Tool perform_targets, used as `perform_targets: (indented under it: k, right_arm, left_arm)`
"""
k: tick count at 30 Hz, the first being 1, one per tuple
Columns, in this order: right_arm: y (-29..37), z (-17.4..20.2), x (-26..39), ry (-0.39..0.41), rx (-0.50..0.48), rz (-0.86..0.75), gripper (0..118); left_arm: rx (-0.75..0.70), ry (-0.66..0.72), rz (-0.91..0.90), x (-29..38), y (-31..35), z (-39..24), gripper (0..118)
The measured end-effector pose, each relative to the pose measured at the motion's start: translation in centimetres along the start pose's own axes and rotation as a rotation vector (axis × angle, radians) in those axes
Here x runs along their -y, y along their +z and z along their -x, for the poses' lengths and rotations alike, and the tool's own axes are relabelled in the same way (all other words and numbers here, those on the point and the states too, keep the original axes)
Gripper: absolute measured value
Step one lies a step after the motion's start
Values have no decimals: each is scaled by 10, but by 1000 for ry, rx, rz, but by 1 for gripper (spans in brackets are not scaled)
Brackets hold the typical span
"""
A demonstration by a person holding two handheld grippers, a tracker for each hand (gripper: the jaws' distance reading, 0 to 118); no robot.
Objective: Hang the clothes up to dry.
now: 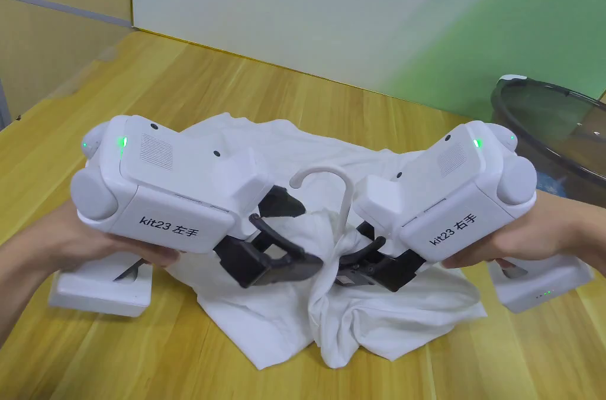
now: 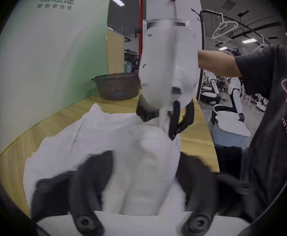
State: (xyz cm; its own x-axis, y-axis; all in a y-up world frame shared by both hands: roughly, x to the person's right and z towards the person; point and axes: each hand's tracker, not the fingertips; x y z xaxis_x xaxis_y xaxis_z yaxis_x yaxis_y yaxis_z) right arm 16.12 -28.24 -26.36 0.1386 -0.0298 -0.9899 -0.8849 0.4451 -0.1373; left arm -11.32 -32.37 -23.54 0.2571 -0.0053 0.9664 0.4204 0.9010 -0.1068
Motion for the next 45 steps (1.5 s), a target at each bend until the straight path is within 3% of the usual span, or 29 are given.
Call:
perform_targets:
  k: [1, 2, 3, 4, 6, 7, 9, 10, 11, 12, 13, 14, 18, 19, 20, 21, 22, 23, 24, 26, 28, 29, 32, 33, 35, 37, 41, 43, 45]
  right_arm:
    - [1, 2, 4, 3, 17, -24, 8]
    - [2, 5, 8, -26, 57, -42, 8]
    - [3, 7, 13, -53, 35, -43, 8]
    - [6, 13, 18, -16, 74, -70, 8]
    - [13, 15, 33, -119, 114, -164, 8]
    - [17, 20, 41, -125, 171, -207, 8]
    - [26, 22, 62, -210, 238, -281, 8]
    - [31, 27, 71, -246, 324, -339, 8]
    - [36, 29, 80, -340, 323, -377, 8]
    - [40, 34, 89, -348, 364, -434, 8]
    - [42, 37, 94, -371, 449, -470, 8]
    - [44, 40, 100, -454, 503, -510, 8]
    - [44, 55, 113, -602, 664, -713, 8]
    - [45, 53, 113, -614, 630, -729, 8]
    - [45, 56, 111, -602, 728, -739, 8]
    - [45, 54, 107, -648, 745, -749, 8]
    - [44, 52, 104, -651, 786, -774, 8]
    - [41, 50, 101, -708, 876, -792, 8]
    - [39, 46, 97, -724, 904, -788, 8]
    - [36, 34, 93, -832, 961, -825, 8]
    - [32, 22, 93, -826, 996, -858, 8]
    - [30, 15, 92, -846, 1032, -830, 8]
    - [24, -3, 97, -876, 996, -822, 8]
    - [22, -7, 97, -882, 1030, -772, 8]
    - [19, -14, 98, -859, 1092, -714, 8]
    - [17, -20, 102, -851, 1081, -721, 8]
    - [26, -22, 109, -846, 1051, -724, 8]
    - [34, -22, 116, -795, 902, -778, 8]
    - [42, -17, 124, -753, 743, -831, 8]
  left_arm:
    - [-3, -3, 2, 1, 0, 0, 117]
    - [-36, -9, -13, 1, 1, -3, 116]
    - [-72, -32, -76, -3, 11, -3, 115]
    - [-48, 18, -114, 5, 18, -13, 115]
    - [-72, 46, -212, 1, 41, -23, 117]
    - [-108, 36, -252, 0, 52, -31, 117]
    - [-200, 36, -332, -14, 57, -20, 117]
    - [-251, 51, -360, -16, 62, -24, 117]
    - [-312, 87, -395, -17, 68, -25, 117]
    - [-371, 122, -427, -20, 65, -24, 117]
    - [-438, 160, -451, -20, 65, -25, 117]
    - [-486, 197, -475, -20, 65, -25, 117]
    - [-732, 213, -436, -26, 35, -24, 116]
    - [-779, 212, -417, -27, 26, -24, 115]
    - [-824, 194, -389, -26, 16, -24, 113]
    - [-877, 192, -372, -29, 4, -24, 105]
    - [-884, 177, -362, -30, -5, -22, 87]
    - [-884, 174, -353, -32, -15, -19, 54]
    - [-901, 221, -335, -29, -23, -4, 1]
    - [-998, 251, -311, -31, -39, 9, 0]
    - [-1043, 224, -293, -31, -55, 18, 0]
    - [-1036, 283, -280, -33, -59, 26, 0]
    - [-1169, 208, -313, -28, -69, 33, 0]
    - [-1179, 239, -237, -30, -70, 40, 0]
    - [-1143, 300, -287, -29, -67, 50, 0]
    - [-1185, 243, -207, -27, -71, 55, 0]
    - [-1001, 309, -293, -19, -53, 51, 0]
    - [-720, 312, -378, -16, -39, 50, 0]
    - [-525, 215, -359, -16, -34, 42, 0]
